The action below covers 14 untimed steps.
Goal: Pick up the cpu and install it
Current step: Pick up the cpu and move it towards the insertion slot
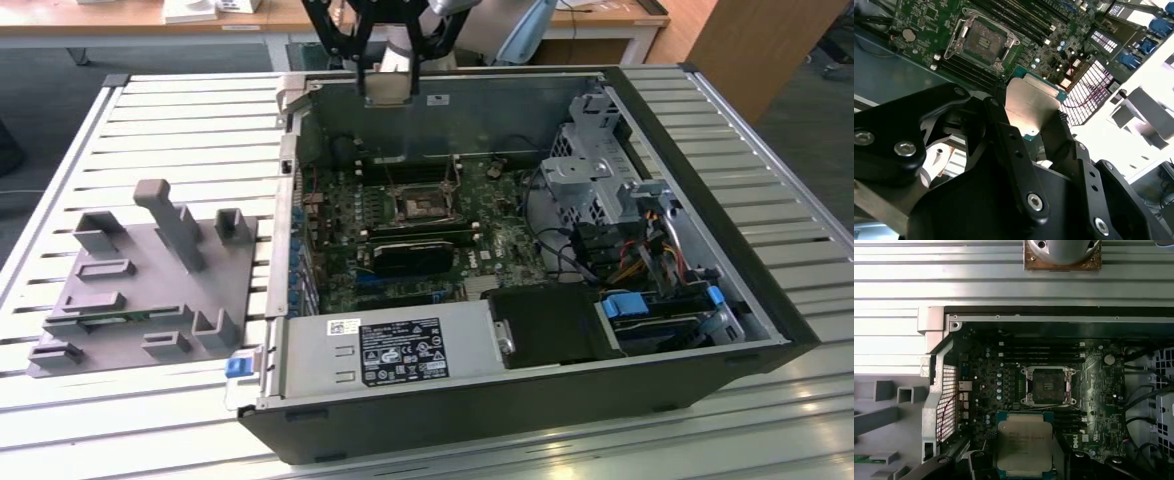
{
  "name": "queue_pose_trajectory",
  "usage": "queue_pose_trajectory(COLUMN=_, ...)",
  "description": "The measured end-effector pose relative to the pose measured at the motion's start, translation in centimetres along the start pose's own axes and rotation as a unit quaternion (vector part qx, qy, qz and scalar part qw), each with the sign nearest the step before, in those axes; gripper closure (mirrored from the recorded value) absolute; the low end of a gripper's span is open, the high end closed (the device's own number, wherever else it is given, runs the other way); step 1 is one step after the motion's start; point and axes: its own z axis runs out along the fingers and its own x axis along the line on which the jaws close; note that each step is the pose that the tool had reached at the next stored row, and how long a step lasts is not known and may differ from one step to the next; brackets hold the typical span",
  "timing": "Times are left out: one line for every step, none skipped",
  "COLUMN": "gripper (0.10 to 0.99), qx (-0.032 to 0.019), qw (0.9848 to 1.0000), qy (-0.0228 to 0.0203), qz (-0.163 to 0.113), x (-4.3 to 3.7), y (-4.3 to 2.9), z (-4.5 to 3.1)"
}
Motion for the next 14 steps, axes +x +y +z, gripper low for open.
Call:
queue_pose_trajectory(gripper=0.557, qx=0.0000, qw=1.0000, qy=0.0000, qz=0.000, x=-0.09, y=0.15, z=0.03)
queue_pose_trajectory(gripper=0.557, qx=0.0000, qw=1.0000, qy=0.0000, qz=0.000, x=-0.16, y=0.30, z=0.06)
queue_pose_trajectory(gripper=0.557, qx=0.0000, qw=1.0000, qy=0.0000, qz=0.000, x=-0.21, y=0.43, z=0.09)
queue_pose_trajectory(gripper=0.557, qx=-0.0001, qw=1.0000, qy=0.0000, qz=0.000, x=-0.25, y=0.54, z=0.11)
queue_pose_trajectory(gripper=0.557, qx=0.0000, qw=1.0000, qy=0.0000, qz=0.000, x=-0.30, y=0.64, z=0.13)
queue_pose_trajectory(gripper=0.557, qx=0.0000, qw=1.0000, qy=0.0000, qz=0.000, x=-0.35, y=0.72, z=0.16)
queue_pose_trajectory(gripper=0.557, qx=0.0000, qw=1.0000, qy=0.0000, qz=0.000, x=-0.40, y=0.81, z=0.18)
queue_pose_trajectory(gripper=0.557, qx=0.0000, qw=1.0000, qy=0.0000, qz=0.000, x=-0.45, y=0.88, z=0.21)
queue_pose_trajectory(gripper=0.557, qx=0.0000, qw=1.0000, qy=0.0000, qz=0.000, x=-0.52, y=0.94, z=0.23)
queue_pose_trajectory(gripper=0.557, qx=0.0000, qw=1.0000, qy=0.0000, qz=0.000, x=-0.58, y=0.97, z=0.24)
queue_pose_trajectory(gripper=0.557, qx=-0.0001, qw=1.0000, qy=0.0000, qz=0.000, x=-0.64, y=0.98, z=0.27)
queue_pose_trajectory(gripper=0.557, qx=-0.0001, qw=1.0000, qy=-0.0001, qz=0.000, x=-0.68, y=0.98, z=0.28)
queue_pose_trajectory(gripper=0.557, qx=-0.0001, qw=1.0000, qy=0.0000, qz=0.000, x=-0.72, y=0.99, z=0.29)
queue_pose_trajectory(gripper=0.557, qx=0.0000, qw=1.0000, qy=0.0000, qz=0.000, x=-0.77, y=1.00, z=0.30)
